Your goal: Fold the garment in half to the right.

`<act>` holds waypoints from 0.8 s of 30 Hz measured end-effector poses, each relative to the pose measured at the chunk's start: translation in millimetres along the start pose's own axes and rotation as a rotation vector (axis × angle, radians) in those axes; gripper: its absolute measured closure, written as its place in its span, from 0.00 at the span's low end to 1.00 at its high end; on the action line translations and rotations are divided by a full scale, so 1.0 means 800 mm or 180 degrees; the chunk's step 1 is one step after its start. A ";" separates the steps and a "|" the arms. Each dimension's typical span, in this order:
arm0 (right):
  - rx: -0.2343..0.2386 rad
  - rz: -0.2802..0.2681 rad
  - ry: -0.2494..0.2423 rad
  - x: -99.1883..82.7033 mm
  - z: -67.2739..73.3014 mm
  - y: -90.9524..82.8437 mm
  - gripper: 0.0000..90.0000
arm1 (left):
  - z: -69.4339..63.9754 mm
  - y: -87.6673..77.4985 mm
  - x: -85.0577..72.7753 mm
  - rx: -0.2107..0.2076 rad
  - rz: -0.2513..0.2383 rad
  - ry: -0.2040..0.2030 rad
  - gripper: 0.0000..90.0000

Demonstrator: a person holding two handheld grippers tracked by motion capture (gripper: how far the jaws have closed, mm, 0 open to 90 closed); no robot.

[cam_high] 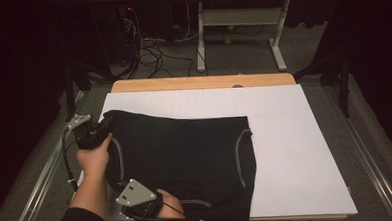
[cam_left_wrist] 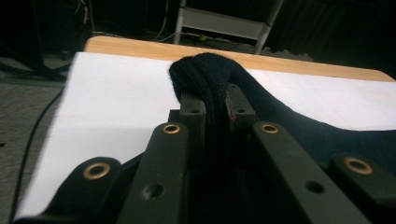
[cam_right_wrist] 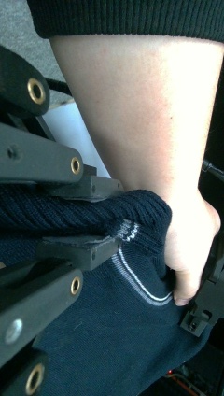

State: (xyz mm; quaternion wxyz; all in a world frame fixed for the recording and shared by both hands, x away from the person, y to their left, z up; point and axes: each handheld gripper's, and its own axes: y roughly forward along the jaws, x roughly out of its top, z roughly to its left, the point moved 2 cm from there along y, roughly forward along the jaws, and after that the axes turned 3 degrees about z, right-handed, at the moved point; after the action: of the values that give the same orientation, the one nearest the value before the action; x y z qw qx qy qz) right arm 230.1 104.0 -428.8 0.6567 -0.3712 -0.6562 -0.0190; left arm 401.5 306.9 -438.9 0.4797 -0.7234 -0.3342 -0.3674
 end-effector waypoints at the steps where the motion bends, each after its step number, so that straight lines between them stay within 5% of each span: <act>1: 0.0014 -0.0016 -0.0010 0.002 0.002 0.003 0.84 | 0.005 -0.003 0.000 0.0020 0.0002 0.0000 0.87; 5: 0.0082 -0.0047 -0.0015 0.008 0.009 0.010 0.83 | 0.016 -0.013 0.002 0.0089 0.0029 -0.0004 0.87; 10: 0.0069 -0.0047 -0.0004 0.006 0.007 0.008 0.83 | 0.006 -0.010 0.003 0.0106 0.0045 -0.0025 0.87; 24: -0.0197 -0.0224 0.0164 -0.015 -0.036 -0.057 0.83 | -0.090 0.019 0.035 -0.0046 0.0070 0.0213 0.87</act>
State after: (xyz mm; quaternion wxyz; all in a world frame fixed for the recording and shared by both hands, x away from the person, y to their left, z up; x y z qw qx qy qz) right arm 229.3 50.8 -414.1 0.6605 -0.3674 -0.6508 -0.0720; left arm 413.3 238.3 -402.5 0.4893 -0.7178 -0.3073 -0.3885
